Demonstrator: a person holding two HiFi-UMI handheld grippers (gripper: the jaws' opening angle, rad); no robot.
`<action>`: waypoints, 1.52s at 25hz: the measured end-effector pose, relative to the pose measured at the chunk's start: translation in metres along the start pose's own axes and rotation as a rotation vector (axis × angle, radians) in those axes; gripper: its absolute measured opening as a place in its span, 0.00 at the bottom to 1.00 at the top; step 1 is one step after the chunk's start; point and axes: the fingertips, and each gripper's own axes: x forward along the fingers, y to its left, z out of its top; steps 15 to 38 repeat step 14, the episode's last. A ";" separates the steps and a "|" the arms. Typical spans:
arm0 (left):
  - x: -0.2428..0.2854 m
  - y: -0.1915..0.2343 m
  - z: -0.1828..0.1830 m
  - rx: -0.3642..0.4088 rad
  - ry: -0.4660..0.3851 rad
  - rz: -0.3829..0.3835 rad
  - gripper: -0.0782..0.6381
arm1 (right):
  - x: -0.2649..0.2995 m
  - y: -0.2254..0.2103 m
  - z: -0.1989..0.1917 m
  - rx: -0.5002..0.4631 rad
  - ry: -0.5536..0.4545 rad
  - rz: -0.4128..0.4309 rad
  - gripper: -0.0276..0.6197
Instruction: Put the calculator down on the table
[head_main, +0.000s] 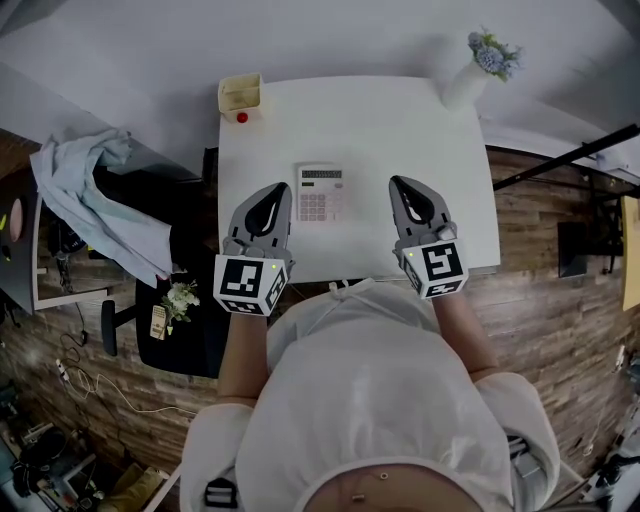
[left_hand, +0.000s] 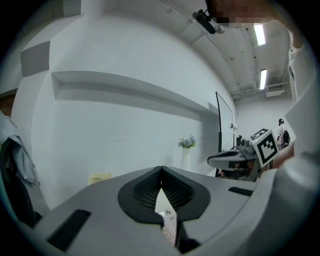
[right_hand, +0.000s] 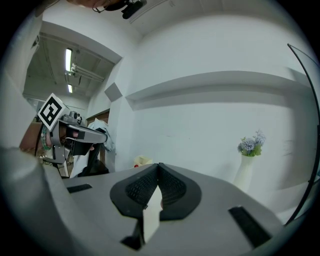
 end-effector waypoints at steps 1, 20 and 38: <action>0.000 0.001 -0.001 -0.001 0.003 0.002 0.14 | 0.001 0.001 0.000 0.000 -0.001 0.002 0.05; 0.008 0.010 -0.013 -0.015 0.034 0.025 0.14 | 0.018 0.004 -0.010 -0.010 0.009 0.039 0.05; 0.008 0.010 -0.013 -0.015 0.034 0.025 0.14 | 0.018 0.004 -0.010 -0.010 0.009 0.039 0.05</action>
